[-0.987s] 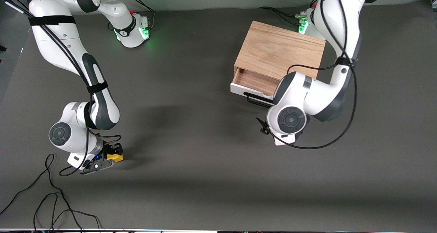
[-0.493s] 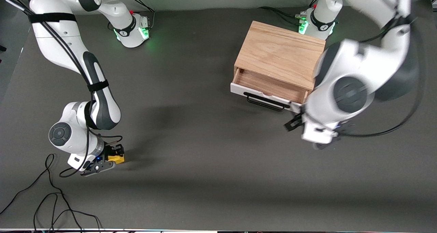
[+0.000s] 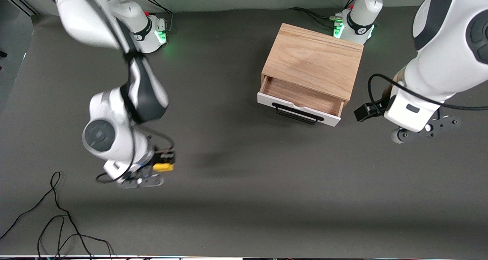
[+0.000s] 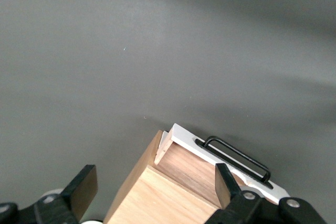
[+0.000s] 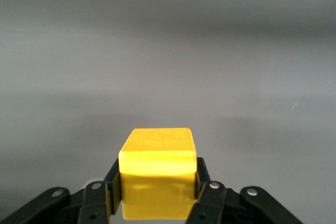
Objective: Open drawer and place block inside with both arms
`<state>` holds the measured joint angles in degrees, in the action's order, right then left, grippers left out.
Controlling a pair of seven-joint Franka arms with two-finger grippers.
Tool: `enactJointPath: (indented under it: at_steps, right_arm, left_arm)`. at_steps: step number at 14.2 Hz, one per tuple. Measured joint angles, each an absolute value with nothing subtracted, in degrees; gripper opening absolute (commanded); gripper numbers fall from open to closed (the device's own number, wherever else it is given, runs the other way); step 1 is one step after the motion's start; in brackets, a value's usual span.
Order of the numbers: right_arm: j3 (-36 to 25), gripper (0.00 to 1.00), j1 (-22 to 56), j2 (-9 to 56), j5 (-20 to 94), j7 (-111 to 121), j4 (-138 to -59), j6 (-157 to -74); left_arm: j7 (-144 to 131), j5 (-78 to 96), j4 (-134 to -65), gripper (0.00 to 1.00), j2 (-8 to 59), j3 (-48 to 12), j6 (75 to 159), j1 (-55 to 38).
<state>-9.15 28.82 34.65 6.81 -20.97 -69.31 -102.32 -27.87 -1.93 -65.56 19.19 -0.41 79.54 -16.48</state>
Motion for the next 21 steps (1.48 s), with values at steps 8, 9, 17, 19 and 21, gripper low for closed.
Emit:
enactJointPath:
  at_steps: [8, 9, 17, 19, 21]
  right_arm:
    - [-7.8, 0.00, 50.3, 36.5, 9.2, -57.4, -62.7, -104.2]
    - [-7.8, 0.00, 51.7, 37.4, 9.2, -59.9, -62.7, -105.4]
    - [-7.2, 0.00, 56.8, 43.8, 9.2, -72.4, -61.8, -110.2]
    - [-7.0, 0.00, 57.6, 43.8, 9.2, -73.6, -61.8, -110.1]
    - [-6.9, 0.00, 58.4, 43.8, 9.2, -74.4, -61.8, -110.1]
  left_arm:
    - [-23.5, -4.1, -62.3, 1.00, 19.1, -0.4, 80.2, -16.4]
    - [-23.4, -4.2, -62.3, 1.00, 19.1, -0.4, 80.2, -16.3]
    - [-23.3, -4.2, -63.6, 1.00, 16.1, -0.3, 74.6, -14.2]
    - [-22.2, -4.1, -65.8, 1.00, 15.3, -0.3, 74.9, -13.9]
    - [-17.5, -4.1, -68.0, 1.00, 14.4, -0.3, 76.2, -13.5]
